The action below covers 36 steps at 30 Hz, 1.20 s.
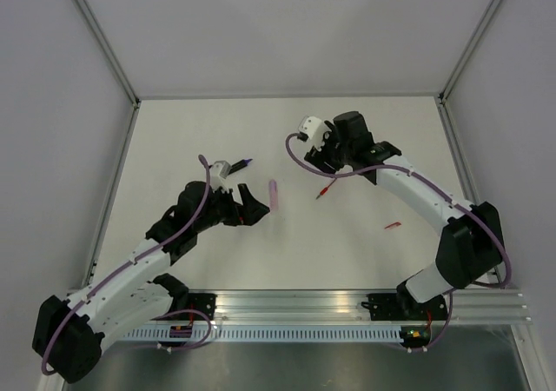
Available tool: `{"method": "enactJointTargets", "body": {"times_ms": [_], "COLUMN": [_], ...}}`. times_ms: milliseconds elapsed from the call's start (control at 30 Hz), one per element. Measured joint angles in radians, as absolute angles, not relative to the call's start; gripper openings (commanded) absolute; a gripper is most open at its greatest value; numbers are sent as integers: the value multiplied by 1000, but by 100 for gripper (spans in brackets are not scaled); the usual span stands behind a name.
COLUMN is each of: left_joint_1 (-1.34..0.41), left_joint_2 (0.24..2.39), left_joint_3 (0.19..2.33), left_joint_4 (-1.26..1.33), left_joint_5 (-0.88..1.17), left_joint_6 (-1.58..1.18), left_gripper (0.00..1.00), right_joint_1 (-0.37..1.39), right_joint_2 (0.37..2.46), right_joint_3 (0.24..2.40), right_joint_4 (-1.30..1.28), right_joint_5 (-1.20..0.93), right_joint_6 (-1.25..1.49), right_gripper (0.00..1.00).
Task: Insert the pens into the pen caps
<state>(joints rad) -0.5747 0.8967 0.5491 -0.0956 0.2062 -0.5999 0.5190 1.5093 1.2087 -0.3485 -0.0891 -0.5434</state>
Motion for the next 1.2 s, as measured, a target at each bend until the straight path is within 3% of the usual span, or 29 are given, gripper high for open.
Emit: {"method": "enactJointTargets", "body": {"times_ms": [233,467,933,1133,1200], "left_joint_1": [-575,-575,-575,-575,-575], "left_joint_2": [665,491,466,464,458], "left_joint_3": [468,440,434,434,434], "left_joint_4": [-100,-99,-111,-123,-127], "left_joint_5": [43,-86,-159,-169,-176], "left_joint_6": [-601,-601,-601,-601,-601], "left_gripper": [100,100,100,100,100], "right_joint_1": [448,443,443,443,443], "right_joint_2": [1719,1890,2041,2061,2061], "right_joint_3": [1345,1431,1501,1501,1499], "right_joint_4": [-643,-804,-871,-862,-850], "right_joint_5": [-206,-245,-241,-225,-218], "right_joint_6": [-900,-1060,-1149,-1153,-1153], "right_gripper": [65,59,51,41,34]}}
